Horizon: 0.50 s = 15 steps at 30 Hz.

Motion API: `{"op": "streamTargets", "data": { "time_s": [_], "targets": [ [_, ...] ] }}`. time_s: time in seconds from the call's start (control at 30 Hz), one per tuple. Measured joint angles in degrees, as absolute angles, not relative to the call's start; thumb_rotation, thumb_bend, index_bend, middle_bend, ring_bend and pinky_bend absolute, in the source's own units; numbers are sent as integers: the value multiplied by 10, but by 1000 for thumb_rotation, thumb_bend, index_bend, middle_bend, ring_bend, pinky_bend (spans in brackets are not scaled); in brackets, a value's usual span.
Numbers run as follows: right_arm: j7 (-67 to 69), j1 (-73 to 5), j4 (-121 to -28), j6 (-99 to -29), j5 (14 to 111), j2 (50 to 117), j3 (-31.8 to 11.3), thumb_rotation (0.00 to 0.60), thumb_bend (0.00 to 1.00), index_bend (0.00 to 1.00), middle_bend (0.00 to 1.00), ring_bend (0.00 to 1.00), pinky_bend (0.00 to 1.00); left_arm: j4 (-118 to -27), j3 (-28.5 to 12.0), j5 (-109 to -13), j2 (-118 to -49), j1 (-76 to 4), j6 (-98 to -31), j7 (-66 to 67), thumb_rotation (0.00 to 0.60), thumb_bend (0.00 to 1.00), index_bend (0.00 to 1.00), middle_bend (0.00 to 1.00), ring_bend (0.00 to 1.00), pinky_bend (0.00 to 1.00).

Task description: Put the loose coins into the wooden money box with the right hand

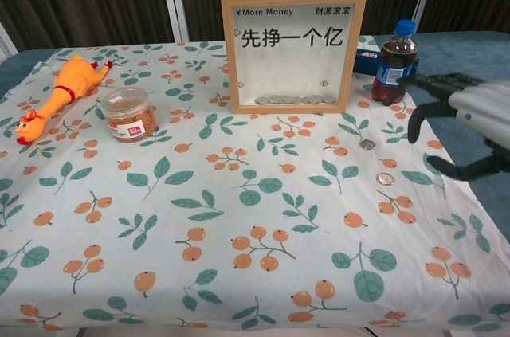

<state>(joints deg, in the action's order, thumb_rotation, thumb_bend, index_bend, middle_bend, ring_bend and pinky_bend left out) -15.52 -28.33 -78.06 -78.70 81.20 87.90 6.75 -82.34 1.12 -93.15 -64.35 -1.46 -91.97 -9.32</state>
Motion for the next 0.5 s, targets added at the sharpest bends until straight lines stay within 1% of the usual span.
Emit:
{"op": "streamTargets", "data": {
  "time_s": [0.13, 0.23, 0.5],
  "targets": [
    [-127, -271, -722, -747, 812, 916, 66, 600, 552, 566, 79, 0, 0, -821, 11, -930, -643, -14, -921, -97, 600, 438, 0, 0, 0, 0],
    [-115, -265, -697, -738, 817, 934, 58, 600, 552, 568, 79, 0, 0, -820, 10, -930, -643, -13, -923, -99, 600, 438, 0, 0, 0, 0],
    [-115, -264, -669, -715, 822, 947, 37, 600, 552, 574, 81, 0, 0, -820, 10, -929, -643, -13, -920, -99, 600, 438, 0, 0, 0, 0]
  ]
}}
